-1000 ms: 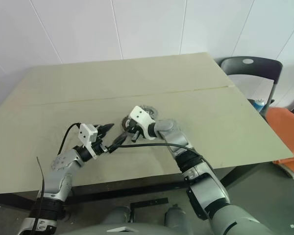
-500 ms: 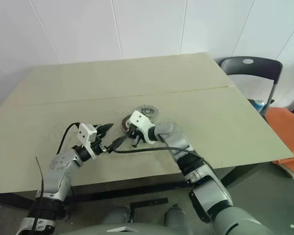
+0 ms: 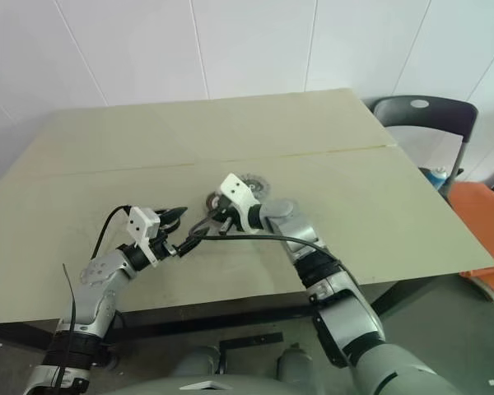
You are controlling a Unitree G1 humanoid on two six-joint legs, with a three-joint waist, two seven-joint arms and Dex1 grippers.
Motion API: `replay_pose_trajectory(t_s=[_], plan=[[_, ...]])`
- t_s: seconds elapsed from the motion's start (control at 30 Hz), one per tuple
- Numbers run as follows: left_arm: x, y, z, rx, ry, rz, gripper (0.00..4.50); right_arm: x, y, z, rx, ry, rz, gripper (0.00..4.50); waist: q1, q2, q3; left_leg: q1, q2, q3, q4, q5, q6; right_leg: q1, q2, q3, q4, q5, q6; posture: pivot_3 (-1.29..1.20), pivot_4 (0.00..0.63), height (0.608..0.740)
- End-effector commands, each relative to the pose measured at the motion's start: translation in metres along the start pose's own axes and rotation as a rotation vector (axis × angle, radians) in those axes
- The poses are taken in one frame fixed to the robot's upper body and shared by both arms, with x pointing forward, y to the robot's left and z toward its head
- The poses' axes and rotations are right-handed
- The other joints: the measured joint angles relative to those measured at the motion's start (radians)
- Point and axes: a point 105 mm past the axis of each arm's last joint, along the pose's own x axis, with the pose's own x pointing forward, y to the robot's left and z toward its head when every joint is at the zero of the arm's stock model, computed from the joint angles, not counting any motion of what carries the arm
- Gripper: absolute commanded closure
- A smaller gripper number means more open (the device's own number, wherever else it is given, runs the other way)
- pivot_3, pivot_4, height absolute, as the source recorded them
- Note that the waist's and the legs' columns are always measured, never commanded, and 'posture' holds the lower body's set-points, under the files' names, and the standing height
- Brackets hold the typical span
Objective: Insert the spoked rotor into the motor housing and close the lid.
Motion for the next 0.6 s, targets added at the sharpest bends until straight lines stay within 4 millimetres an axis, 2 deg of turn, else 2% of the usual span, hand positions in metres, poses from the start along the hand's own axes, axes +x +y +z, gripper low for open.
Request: replay_pose_trajectory(t_s=[0.03, 0.13, 0.23, 0.33, 0.47, 0.6], plan=[[0.001, 0.004, 0.012, 0.033, -0.035, 0.001, 0.0, -0.001, 0.009, 0.007, -0.031, -0.01, 0.052, 4.48, -0.001, 0.0, 0.0, -0.001, 0.0, 0.0, 0.0, 0.0, 0.0, -0.001, 0.0, 0.0, 0.0, 0.0, 0.0, 0.0, 0.0, 0.74], [0.001, 0.005, 0.012, 0.033, -0.035, 0.001, 0.0, -0.002, 0.001, 0.017, -0.03, -0.05, 0.005, 4.48, -0.006, 0.0, 0.0, -0.004, 0.0, 0.0, 0.0, 0.0, 0.0, -0.006, 0.001, 0.0, 0.003, 0.0, 0.0, 0.0, 0.0, 0.74], [0.002, 0.005, 0.012, 0.033, -0.036, 0.0, 0.0, -0.002, -0.021, 0.035, -0.034, -0.132, -0.128, 4.48, -0.005, 0.0, 0.0, -0.005, 0.001, -0.001, 0.001, 0.0, 0.0, -0.007, 0.002, 0.0, 0.003, 0.001, 0.0, 0.0, 0.0, 0.74], [0.003, 0.005, 0.012, 0.034, -0.037, 0.0, 0.0, -0.003, -0.033, 0.045, -0.047, -0.174, -0.202, 4.48, -0.003, 0.0, 0.0, -0.006, 0.001, 0.0, 0.001, 0.0, 0.0, -0.007, 0.002, 0.0, 0.003, 0.001, 0.0, 0.0, 0.0, 0.74], [0.004, 0.004, 0.012, 0.032, -0.038, -0.002, 0.0, -0.003, -0.042, 0.044, -0.104, -0.15, -0.262, 4.48, -0.001, 0.0, 0.0, -0.006, 0.001, 0.0, 0.001, 0.0, 0.0, -0.007, 0.002, 0.0, 0.003, 0.001, 0.001, 0.0, 0.0, 0.74], [0.004, 0.004, 0.012, 0.032, -0.038, -0.003, 0.0, 0.0, -0.044, 0.03, -0.224, -0.043, -0.275, 4.48, -0.003, 0.0, 0.0, -0.006, 0.001, 0.0, 0.001, 0.0, 0.0, -0.007, 0.002, 0.0, 0.003, 0.001, 0.0, 0.0, 0.0, 0.74]])
